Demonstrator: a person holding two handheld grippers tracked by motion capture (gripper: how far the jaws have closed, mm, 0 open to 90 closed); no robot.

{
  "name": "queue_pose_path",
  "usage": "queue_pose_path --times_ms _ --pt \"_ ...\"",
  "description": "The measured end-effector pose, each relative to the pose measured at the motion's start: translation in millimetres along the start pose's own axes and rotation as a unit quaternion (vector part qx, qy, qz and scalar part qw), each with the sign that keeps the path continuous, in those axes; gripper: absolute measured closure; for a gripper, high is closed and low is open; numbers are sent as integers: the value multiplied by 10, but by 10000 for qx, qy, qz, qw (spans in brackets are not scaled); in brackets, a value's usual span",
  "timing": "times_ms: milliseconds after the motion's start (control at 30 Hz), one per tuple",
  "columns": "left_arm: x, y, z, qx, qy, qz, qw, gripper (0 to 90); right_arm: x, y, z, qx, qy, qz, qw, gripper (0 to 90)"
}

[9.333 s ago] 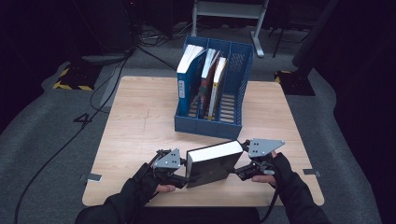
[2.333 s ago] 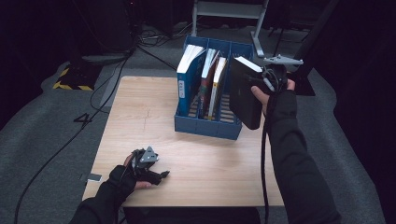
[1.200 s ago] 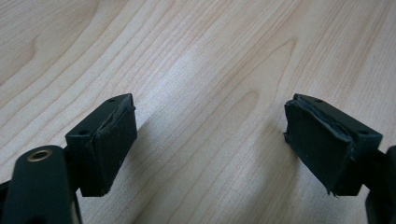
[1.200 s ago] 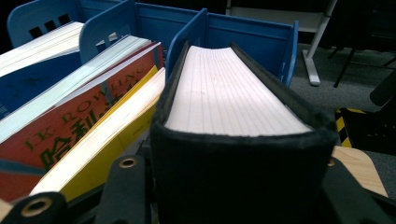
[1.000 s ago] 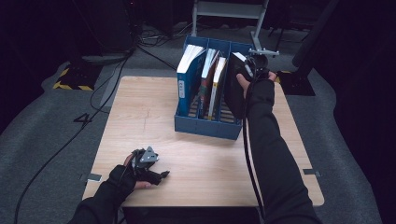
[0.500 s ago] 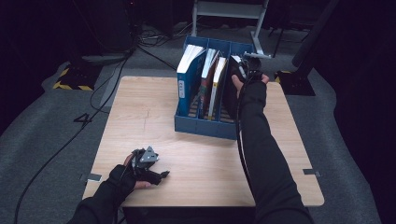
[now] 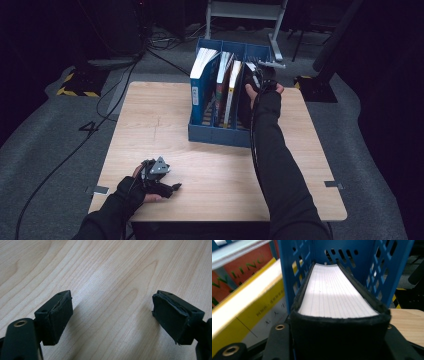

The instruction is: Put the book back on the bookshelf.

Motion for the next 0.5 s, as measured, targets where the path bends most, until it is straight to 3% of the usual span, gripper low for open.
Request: queue_pose_path --times_ms 267,500 --pt "0 1 1 -2 -3 1 10000 168 -6 -39 -39 -49 103 -103 9999 520" --pt "-2 0 0 -3 -1 0 10000 169 -25 -142 -160 108 256 -307 9991 516"
Point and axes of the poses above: each handheld gripper's, and its own axes: z roughly forward along the jaws, y roughly out of its top, x roughly to its left, the point moved 10 cm from there along z, roughly forward along the jaws, and after that the axes turned 6 degrees about -x, right-handed, at the moved point
